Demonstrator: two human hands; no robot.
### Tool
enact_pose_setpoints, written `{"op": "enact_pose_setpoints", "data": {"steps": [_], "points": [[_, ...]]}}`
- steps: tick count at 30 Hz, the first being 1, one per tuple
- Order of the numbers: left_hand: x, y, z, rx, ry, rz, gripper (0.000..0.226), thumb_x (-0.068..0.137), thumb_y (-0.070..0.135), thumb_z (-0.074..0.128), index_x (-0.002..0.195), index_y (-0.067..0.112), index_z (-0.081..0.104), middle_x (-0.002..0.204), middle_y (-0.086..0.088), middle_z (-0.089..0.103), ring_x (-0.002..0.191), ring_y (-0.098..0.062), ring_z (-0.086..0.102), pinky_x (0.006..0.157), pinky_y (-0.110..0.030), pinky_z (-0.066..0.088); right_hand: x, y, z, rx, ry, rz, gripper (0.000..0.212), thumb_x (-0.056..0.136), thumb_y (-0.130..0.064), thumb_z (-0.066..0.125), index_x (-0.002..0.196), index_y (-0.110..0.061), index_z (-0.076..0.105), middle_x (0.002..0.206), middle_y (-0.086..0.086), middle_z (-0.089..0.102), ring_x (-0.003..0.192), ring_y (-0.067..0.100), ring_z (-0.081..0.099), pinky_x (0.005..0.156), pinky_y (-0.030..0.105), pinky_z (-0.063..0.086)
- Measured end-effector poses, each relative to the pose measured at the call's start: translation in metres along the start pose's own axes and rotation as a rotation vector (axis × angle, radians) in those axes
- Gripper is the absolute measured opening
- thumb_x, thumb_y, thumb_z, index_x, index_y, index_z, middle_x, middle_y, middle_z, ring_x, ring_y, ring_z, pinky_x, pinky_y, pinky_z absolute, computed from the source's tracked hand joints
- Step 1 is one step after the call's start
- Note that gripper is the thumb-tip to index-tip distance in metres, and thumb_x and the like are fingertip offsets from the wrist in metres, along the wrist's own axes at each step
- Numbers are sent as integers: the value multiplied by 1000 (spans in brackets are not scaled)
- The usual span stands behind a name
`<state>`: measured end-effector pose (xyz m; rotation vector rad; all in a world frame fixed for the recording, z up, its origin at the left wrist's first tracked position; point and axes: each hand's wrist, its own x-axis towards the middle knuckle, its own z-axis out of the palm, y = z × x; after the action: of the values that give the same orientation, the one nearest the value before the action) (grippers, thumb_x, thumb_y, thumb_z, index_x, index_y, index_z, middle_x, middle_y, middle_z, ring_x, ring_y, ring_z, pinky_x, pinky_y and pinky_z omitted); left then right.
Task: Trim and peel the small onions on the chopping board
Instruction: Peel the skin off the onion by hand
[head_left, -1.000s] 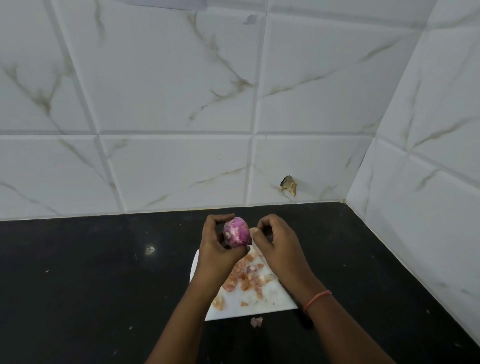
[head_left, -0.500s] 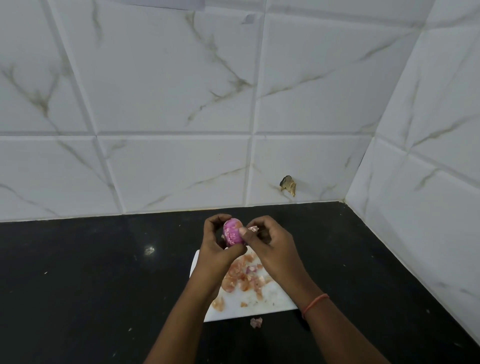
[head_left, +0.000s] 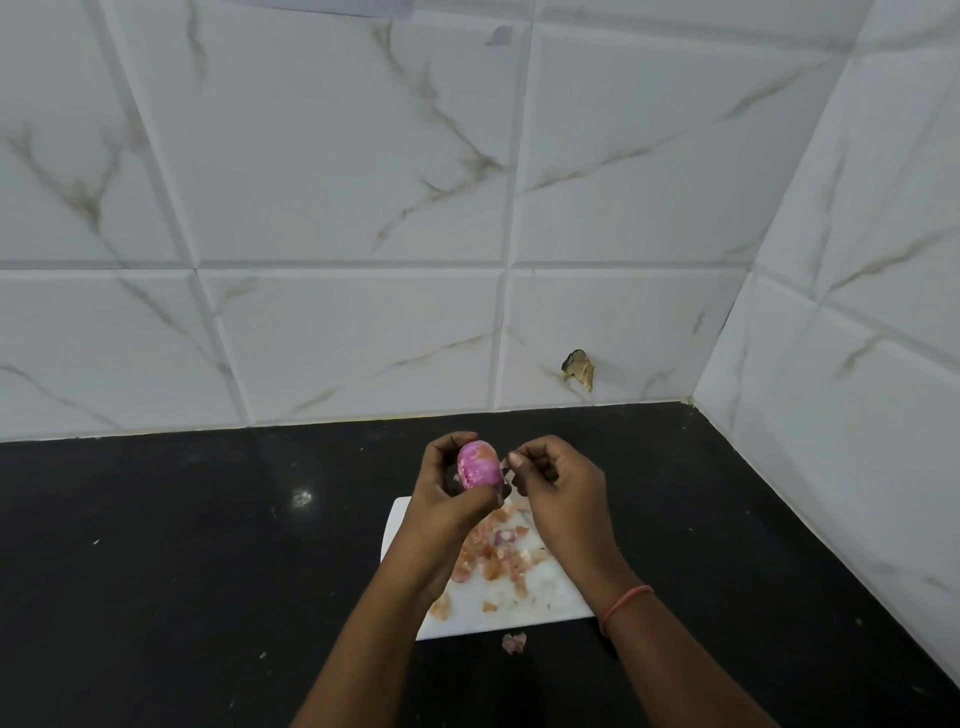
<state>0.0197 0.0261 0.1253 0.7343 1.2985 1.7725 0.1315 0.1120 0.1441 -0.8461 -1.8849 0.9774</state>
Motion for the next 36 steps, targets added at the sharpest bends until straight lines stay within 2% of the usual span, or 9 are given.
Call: {"op": "enact_pose_setpoints", "data": {"steps": [6, 9, 11, 14, 16, 19, 22, 29, 36], "points": [[-2, 8, -1, -144, -27, -26, 65, 63, 0, 69, 123, 23, 55, 130, -19, 54, 111, -37, 67, 90, -41, 58, 7, 16, -10, -42, 105, 81, 10, 92, -12, 63, 90, -20, 69, 84, -11, 70, 77, 3, 67, 71, 22, 57], [-3, 13, -1, -164, -31, -15, 66, 66, -3, 68, 126, 20, 54, 129, -14, 56, 111, -32, 69, 92, -42, 58, 12, 24, -15, -170, 17, 93, 19, 95, -13, 59, 107, -17, 72, 99, -4, 72, 89, 6, 65, 84, 26, 56], [-3, 11, 0, -110, -23, -2, 63, 71, -10, 67, 124, 22, 55, 126, -10, 57, 110, -27, 68, 84, -36, 59, 10, 23, -14, -206, 4, 50, 21, 94, -11, 59, 110, -16, 72, 104, -2, 72, 93, 6, 65, 86, 24, 55], [-3, 7, 0, 4, -10, 32, 69, 71, -17, 66, 123, 26, 53, 126, -11, 57, 107, -24, 62, 73, -25, 55, 4, 13, -12, -180, 66, -78, 14, 86, -7, 70, 95, -18, 73, 89, -9, 70, 84, 0, 65, 76, 14, 53], [-2, 4, -1, 45, -13, 48, 71, 71, -20, 67, 123, 27, 52, 127, -10, 55, 109, -25, 61, 74, -27, 56, 2, 2, -11, -57, 32, -90, 10, 84, -11, 73, 92, -17, 69, 85, -10, 68, 83, 2, 65, 73, 12, 51], [-1, 4, -1, 85, -18, 78, 69, 71, -12, 72, 122, 28, 52, 125, -8, 58, 114, -30, 63, 84, -38, 59, -3, -15, -7, 125, -123, -71, 20, 86, -20, 73, 105, -17, 66, 96, -10, 69, 92, 2, 66, 79, 15, 53], [-3, 6, 3, 94, -14, 115, 65, 67, 1, 78, 120, 25, 51, 123, -8, 62, 114, -30, 66, 93, -48, 58, -6, -20, -1, 83, -158, -123, 24, 82, -21, 76, 104, -21, 66, 97, -12, 69, 93, 2, 66, 79, 15, 54], [-4, 7, 10, 178, 33, 212, 55, 68, 7, 73, 115, 17, 45, 111, -11, 59, 98, -24, 66, 86, -39, 59, -10, -21, 5, 57, -110, -155, 20, 80, -22, 79, 97, -19, 69, 90, -12, 71, 87, 3, 68, 77, 17, 56], [-2, 4, 10, 137, 26, 228, 57, 67, 2, 73, 115, 15, 45, 111, -14, 59, 98, -24, 67, 86, -38, 59, -10, -17, 6, 78, -100, -156, 21, 80, -17, 79, 100, -14, 73, 92, -7, 73, 88, 6, 70, 79, 23, 58]]}}
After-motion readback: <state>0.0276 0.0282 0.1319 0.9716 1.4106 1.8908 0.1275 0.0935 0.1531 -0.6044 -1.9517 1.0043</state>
